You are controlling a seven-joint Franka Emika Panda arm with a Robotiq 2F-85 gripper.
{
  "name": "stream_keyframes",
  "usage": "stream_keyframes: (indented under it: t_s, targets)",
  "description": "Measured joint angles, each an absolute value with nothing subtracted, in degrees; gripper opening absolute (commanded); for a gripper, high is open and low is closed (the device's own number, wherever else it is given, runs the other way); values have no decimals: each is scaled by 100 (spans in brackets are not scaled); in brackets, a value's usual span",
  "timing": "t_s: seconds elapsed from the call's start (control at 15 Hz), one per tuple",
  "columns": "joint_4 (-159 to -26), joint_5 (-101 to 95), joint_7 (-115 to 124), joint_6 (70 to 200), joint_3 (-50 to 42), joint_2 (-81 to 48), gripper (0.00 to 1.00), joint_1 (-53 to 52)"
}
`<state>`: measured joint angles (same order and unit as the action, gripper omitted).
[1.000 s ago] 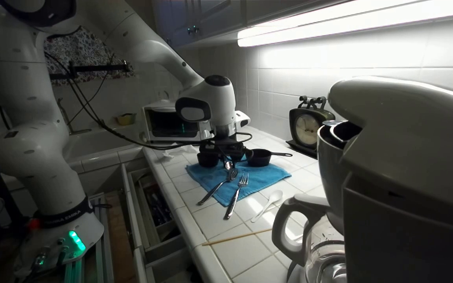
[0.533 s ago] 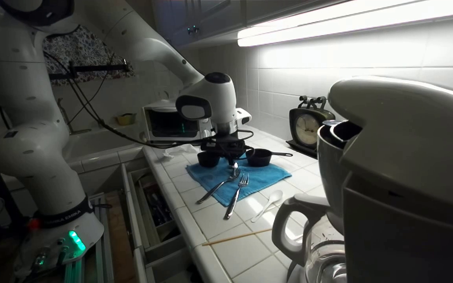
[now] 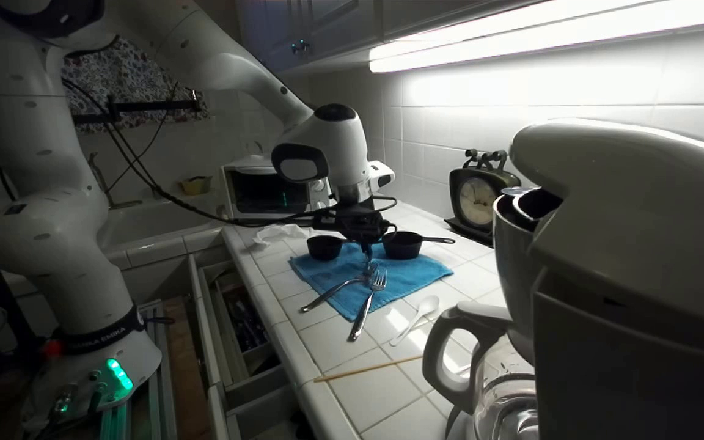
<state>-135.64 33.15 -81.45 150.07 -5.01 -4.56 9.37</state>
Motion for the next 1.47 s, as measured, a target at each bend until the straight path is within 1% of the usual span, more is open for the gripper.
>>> stream_keyframes:
  t_s: [0.53,1.13,1.47]
  targets:
    - [-13965,2153,-5532,15550,-614,-44,6,932]
    - [-14564,480,-2809,15527,-800,760,6,967]
    - [-14827,-338,-1868,15296,-875,1095,6,1105]
